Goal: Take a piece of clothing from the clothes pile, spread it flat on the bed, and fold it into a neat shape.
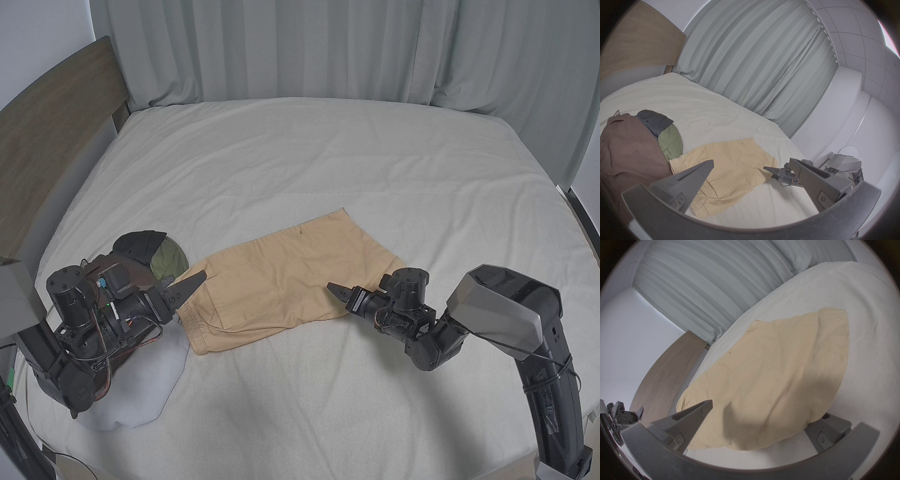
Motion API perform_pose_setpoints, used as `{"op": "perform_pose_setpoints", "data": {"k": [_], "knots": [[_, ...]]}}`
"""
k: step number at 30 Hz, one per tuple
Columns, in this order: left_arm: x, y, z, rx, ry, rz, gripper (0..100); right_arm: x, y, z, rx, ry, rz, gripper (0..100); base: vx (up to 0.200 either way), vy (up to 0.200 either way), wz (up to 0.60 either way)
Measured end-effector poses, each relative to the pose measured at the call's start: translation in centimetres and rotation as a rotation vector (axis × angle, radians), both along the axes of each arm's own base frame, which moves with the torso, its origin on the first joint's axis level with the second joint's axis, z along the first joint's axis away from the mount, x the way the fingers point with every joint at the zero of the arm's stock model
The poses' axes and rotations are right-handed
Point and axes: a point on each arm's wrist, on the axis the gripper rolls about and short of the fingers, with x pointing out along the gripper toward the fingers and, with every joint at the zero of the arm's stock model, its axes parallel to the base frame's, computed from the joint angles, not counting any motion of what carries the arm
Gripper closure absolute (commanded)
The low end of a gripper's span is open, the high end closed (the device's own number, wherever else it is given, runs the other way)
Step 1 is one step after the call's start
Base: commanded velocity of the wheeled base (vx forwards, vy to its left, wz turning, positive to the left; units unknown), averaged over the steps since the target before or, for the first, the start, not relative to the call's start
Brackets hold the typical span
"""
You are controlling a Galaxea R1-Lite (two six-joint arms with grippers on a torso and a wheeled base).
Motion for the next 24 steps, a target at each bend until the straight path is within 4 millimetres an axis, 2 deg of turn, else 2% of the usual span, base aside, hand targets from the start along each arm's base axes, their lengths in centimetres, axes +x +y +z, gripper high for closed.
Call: {"op": "perform_pose_setpoints", "data": {"k": [9,10,24], "knots": [[0.06,-0.03,0.07,-0.006,-0.001,-0.003,0,-0.05,0.75,0.08,0.017,-0.002,0.009,0,0.000,0.000,0.00],[0.06,-0.05,0.07,-0.005,-0.002,-0.004,0,-0.06,0.77,0.07,0.017,-0.001,0.010,100,0.000,0.000,0.00],[-0.01,-0.18,-0.07,-0.001,0.003,-0.011,0,-0.23,0.58,-0.25,0.012,0.001,-0.004,100,0.000,0.000,0.00]]}}
